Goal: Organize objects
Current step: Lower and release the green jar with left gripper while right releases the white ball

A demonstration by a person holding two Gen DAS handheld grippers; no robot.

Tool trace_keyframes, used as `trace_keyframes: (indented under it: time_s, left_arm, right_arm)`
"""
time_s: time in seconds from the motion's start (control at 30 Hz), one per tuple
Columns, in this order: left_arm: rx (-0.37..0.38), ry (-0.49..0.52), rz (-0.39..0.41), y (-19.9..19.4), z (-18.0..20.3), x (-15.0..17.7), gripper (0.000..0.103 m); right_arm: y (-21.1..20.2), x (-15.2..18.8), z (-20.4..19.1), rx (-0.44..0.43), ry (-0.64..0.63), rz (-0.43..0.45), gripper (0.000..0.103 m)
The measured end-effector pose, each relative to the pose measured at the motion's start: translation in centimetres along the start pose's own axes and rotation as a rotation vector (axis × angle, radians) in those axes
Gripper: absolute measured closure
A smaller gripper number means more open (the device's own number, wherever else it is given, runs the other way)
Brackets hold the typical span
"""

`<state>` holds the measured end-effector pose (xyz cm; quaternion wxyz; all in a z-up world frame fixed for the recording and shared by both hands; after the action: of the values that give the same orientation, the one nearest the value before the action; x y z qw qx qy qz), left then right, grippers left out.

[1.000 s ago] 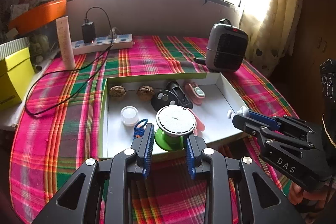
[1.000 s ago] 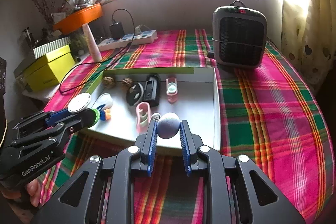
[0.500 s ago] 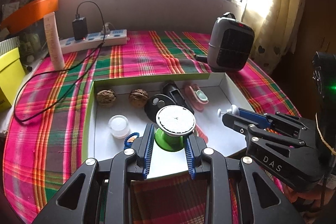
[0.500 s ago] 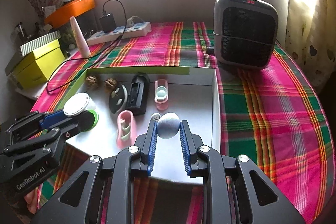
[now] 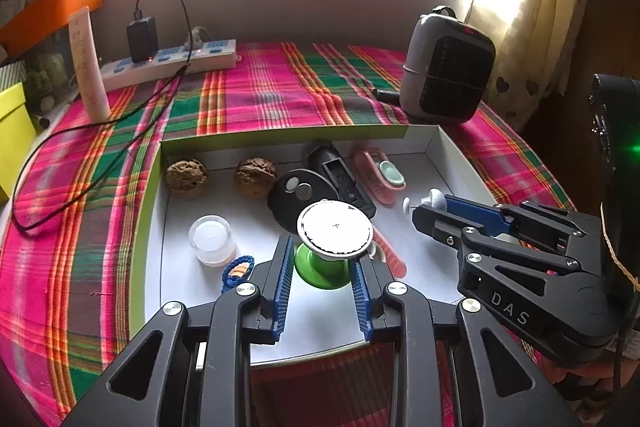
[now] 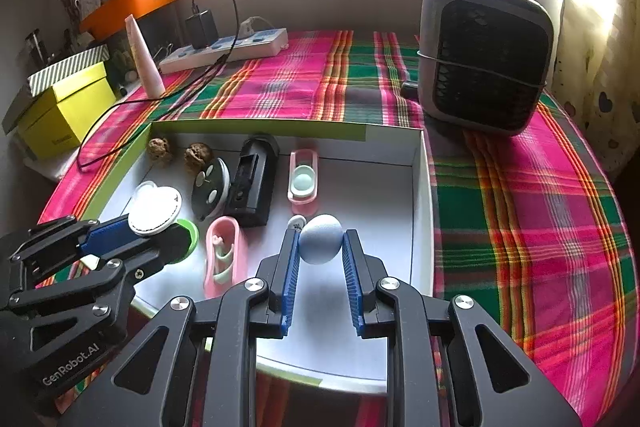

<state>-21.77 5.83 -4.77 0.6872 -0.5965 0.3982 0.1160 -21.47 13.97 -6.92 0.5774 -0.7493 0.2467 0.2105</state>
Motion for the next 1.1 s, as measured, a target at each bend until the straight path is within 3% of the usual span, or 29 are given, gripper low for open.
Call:
trace_keyframes:
  time_s: [1.1]
  left_arm:
    - [0.015,0.002,-0.038,1.5,0.2,0.9,0.076]
  right_arm:
    - [0.3,0.3,-0.2,0.023,-0.034,0.003,0.080]
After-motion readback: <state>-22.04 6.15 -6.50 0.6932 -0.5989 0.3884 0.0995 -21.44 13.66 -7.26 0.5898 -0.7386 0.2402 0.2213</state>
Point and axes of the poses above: each gripper's, at about its wrist camera, not at the fingertips, and y roughly the way its jaws point, z to its right, x to its underside, the point moved 10 cm from there along y, roughly the way its jaws point, and after that the axes turned 14 degrees about y, right-handed, at the moved point
